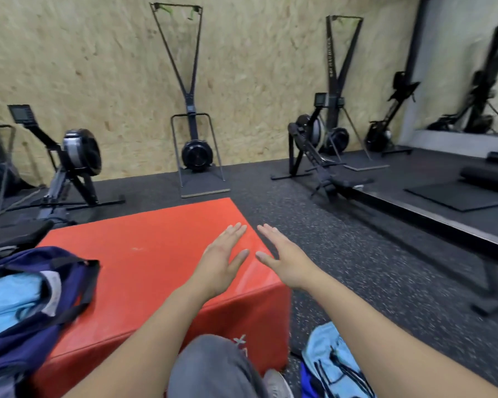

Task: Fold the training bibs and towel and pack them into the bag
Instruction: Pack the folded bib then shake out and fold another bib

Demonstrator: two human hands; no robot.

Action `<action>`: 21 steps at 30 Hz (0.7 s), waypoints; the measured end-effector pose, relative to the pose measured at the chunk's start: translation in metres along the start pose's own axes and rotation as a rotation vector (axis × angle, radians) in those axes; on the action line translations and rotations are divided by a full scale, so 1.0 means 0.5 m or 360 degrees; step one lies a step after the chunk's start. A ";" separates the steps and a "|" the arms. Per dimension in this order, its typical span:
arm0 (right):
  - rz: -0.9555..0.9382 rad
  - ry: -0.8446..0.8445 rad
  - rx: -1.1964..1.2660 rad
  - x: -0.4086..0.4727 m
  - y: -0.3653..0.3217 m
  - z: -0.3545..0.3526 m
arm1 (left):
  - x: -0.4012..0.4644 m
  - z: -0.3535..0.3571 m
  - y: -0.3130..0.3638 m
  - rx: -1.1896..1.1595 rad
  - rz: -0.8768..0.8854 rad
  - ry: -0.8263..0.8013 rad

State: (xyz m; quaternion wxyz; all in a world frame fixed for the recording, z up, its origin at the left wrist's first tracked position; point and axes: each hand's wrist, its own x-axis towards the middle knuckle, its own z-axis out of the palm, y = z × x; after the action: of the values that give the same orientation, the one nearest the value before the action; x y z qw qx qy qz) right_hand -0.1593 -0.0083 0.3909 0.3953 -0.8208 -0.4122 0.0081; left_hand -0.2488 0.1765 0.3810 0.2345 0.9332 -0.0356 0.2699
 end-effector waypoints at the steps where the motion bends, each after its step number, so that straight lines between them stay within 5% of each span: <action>1: 0.0036 0.0008 -0.0003 -0.020 0.025 -0.013 | 0.004 0.030 0.015 -0.0021 0.0026 -0.0040; 21: 0.0840 -0.0191 -0.0046 -0.364 0.520 0.041 | -0.094 0.562 0.062 -0.0228 -0.0102 -0.0728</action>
State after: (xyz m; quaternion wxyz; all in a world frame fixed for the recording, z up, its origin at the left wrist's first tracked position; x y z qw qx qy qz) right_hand -0.1121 -0.2101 0.1495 0.3428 -0.9034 -0.2067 0.1536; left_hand -0.1579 0.0178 0.1605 0.2945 0.9517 -0.0771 0.0406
